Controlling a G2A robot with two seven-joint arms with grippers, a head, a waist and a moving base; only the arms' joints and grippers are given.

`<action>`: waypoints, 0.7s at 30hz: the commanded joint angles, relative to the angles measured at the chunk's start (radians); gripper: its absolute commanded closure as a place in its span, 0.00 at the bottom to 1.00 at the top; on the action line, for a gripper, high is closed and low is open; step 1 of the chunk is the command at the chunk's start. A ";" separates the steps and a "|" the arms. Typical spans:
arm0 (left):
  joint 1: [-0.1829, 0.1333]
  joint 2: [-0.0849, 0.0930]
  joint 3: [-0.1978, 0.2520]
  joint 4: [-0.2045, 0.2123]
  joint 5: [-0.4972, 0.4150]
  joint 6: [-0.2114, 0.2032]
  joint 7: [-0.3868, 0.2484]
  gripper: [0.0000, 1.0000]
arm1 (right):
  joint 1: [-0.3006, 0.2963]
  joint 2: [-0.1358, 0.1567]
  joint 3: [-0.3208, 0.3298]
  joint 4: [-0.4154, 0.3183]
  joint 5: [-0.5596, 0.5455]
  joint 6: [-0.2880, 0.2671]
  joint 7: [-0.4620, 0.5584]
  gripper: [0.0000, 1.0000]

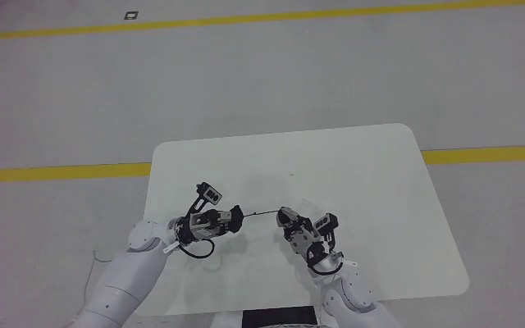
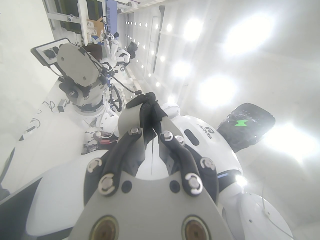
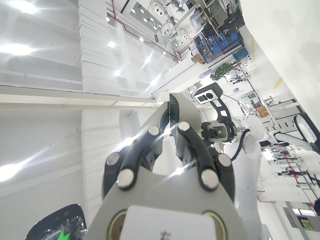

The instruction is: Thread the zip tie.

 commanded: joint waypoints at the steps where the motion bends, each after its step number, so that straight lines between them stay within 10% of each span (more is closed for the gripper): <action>1: 0.000 0.000 0.000 0.000 0.000 0.000 0.000 1.00 | -0.001 0.000 0.003 -0.001 -0.004 0.000 0.000 1.00; 21: 0.000 0.000 0.000 0.000 0.000 0.000 0.000 1.00 | -0.015 -0.002 0.022 -0.008 -0.018 0.000 0.000 1.00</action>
